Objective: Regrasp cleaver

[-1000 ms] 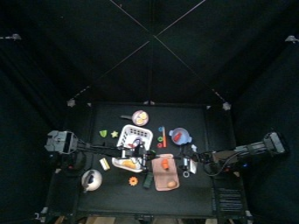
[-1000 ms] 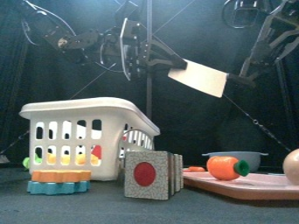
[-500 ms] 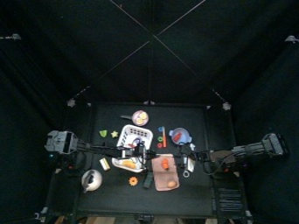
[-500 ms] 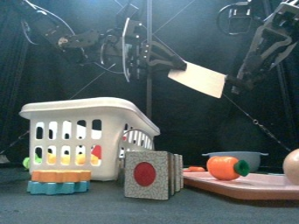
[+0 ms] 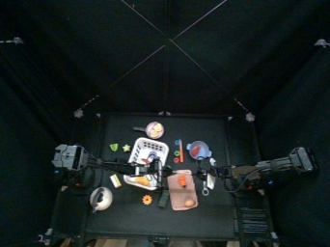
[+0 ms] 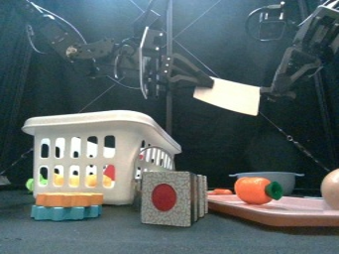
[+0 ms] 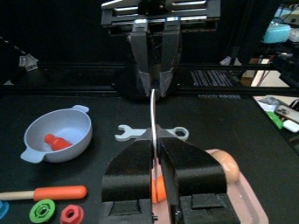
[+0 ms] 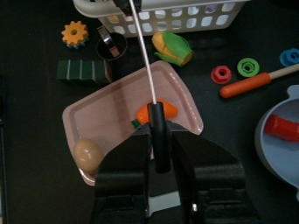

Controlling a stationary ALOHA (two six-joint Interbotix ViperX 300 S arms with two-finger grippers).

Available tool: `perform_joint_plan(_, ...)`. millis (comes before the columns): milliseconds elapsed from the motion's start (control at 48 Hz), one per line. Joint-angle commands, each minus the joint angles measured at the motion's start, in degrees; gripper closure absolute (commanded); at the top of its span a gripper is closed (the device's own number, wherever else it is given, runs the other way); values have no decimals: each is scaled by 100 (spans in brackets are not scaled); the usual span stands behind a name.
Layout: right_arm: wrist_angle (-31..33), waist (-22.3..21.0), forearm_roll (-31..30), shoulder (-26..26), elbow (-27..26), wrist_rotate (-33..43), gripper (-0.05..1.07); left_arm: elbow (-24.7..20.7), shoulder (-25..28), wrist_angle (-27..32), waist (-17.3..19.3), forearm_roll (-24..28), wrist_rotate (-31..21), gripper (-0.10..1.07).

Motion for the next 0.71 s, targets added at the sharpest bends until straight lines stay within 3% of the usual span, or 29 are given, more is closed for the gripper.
perform_joint_plan(0,53,-35,-9,-70,-88,18,63,-88,-62,-44,-9,-9,9,58)
perform_joint_plan(167,185,-35,-53,-229,-97,26,68,26,-62,0,-9,-9,0,58)
perform_joint_plan(688,185,-114,-35,-141,18,35,68,79,53,62,-132,-9,0,58)
